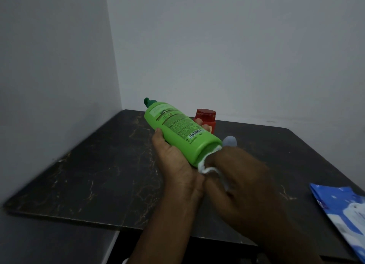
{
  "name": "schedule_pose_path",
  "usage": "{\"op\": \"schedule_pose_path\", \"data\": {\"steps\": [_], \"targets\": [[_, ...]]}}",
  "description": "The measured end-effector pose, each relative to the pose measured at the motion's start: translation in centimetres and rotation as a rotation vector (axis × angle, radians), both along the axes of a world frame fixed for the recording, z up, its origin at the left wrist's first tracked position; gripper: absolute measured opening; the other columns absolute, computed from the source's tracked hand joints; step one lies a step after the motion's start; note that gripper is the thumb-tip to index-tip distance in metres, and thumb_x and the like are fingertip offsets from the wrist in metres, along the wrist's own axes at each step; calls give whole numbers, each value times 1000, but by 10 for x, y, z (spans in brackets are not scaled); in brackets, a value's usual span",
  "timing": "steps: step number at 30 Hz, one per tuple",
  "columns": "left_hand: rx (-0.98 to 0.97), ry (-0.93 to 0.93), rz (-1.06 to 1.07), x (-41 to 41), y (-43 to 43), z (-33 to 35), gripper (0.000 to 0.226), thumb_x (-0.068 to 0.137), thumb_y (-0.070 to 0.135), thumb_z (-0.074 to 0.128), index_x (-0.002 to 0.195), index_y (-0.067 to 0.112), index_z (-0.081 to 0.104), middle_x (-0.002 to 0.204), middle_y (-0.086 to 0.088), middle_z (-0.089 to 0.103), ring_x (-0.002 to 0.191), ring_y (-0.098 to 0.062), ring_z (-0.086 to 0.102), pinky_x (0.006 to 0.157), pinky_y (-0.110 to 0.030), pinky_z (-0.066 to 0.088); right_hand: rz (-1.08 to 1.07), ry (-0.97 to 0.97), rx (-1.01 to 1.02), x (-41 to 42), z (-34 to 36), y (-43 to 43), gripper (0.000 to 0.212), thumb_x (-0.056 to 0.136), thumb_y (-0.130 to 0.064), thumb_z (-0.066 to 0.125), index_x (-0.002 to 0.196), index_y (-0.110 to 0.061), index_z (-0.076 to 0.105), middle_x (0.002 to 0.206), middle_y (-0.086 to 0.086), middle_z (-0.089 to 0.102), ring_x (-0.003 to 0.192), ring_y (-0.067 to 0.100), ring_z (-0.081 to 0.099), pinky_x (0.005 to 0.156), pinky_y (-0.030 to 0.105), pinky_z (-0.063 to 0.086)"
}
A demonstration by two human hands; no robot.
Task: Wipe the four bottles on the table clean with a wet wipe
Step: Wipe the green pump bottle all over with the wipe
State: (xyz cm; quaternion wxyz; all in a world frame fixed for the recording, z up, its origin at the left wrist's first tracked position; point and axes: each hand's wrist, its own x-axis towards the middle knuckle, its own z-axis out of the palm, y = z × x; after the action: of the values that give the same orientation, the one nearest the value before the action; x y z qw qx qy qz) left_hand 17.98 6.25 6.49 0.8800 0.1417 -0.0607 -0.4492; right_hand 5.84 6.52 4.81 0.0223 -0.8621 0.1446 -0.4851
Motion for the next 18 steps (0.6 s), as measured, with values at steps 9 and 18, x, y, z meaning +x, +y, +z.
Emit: {"op": "schedule_pose_path", "data": {"steps": [9, 18], "targets": [[-72, -119, -9, 2, 3, 1, 56, 98, 54, 34, 118, 11, 64, 82, -9, 72, 70, -24, 69, 71, -35, 59, -172, -238, 26, -7, 8, -7, 10, 89, -8, 61, 96, -11, 68, 88, -8, 60, 81, 0, 52, 79, 3, 35], [-76, -408, -276, 1, 0, 0, 64, 90, 48, 53, 140, 7, 54, 128, -25, 61, 93, -34, 68, 85, -43, 58, -60, -146, 22, -25, 23, -14, 22, 91, -11, 63, 107, -23, 73, 103, -8, 66, 102, 10, 65, 84, 27, 50]]}}
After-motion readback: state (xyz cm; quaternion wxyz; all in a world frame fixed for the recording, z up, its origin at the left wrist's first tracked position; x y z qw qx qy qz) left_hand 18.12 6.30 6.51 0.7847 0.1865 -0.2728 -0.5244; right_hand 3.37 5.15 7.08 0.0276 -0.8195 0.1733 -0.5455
